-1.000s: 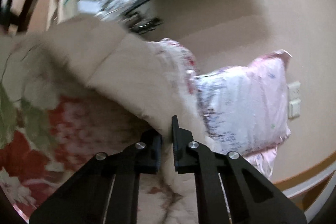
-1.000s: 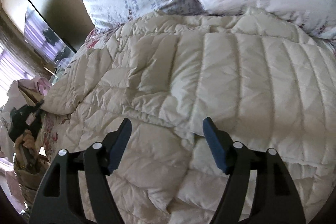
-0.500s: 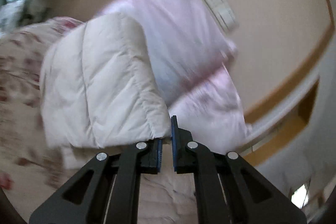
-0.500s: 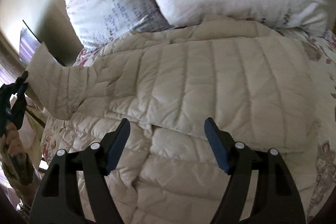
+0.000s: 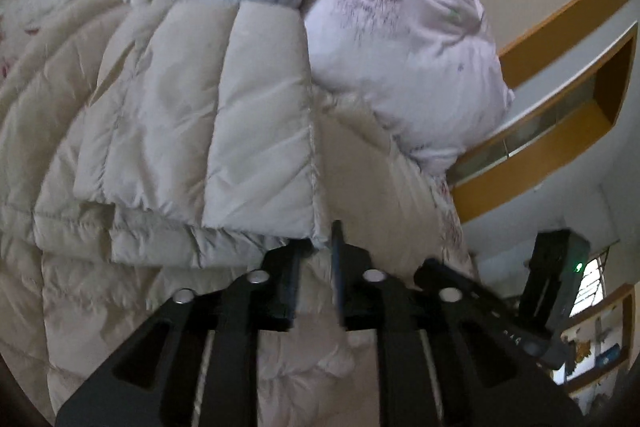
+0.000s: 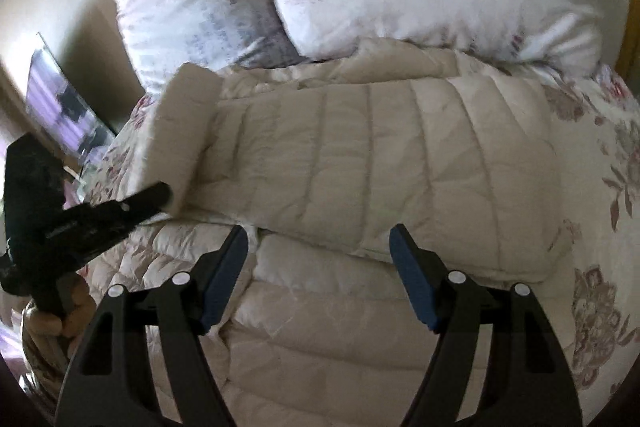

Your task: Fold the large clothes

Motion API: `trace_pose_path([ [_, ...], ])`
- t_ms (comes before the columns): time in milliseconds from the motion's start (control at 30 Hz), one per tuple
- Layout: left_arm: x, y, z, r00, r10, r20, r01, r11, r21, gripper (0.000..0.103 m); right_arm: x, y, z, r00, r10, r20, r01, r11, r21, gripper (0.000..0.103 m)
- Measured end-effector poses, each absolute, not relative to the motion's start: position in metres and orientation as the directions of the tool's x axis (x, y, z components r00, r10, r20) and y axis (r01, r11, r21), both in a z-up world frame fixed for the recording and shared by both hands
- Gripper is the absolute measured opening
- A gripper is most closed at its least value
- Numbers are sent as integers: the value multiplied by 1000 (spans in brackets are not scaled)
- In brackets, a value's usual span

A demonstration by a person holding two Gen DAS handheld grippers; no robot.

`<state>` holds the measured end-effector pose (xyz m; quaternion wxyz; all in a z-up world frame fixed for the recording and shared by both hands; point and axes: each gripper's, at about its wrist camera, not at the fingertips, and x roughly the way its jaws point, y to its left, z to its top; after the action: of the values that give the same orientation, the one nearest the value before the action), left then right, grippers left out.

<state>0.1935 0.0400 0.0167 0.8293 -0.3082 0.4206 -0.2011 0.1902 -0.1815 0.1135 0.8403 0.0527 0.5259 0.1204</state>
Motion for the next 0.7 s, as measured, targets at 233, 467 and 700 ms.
trace_pose_path([
  [233,153,99,28,649,-561,-514,62,713,-699,70,172,-114,130,504,248,-827,-395,918,35,73],
  [467,132,149,15,715,-457,-529,-49,723,-690,70,161,-24,120,570,227,-790,-580,792,-191,73],
  [700,129,159,-1,707,-454,-543,-87,705,-704,70,168,25,95,651,125,-749,-582,716,-386,58],
])
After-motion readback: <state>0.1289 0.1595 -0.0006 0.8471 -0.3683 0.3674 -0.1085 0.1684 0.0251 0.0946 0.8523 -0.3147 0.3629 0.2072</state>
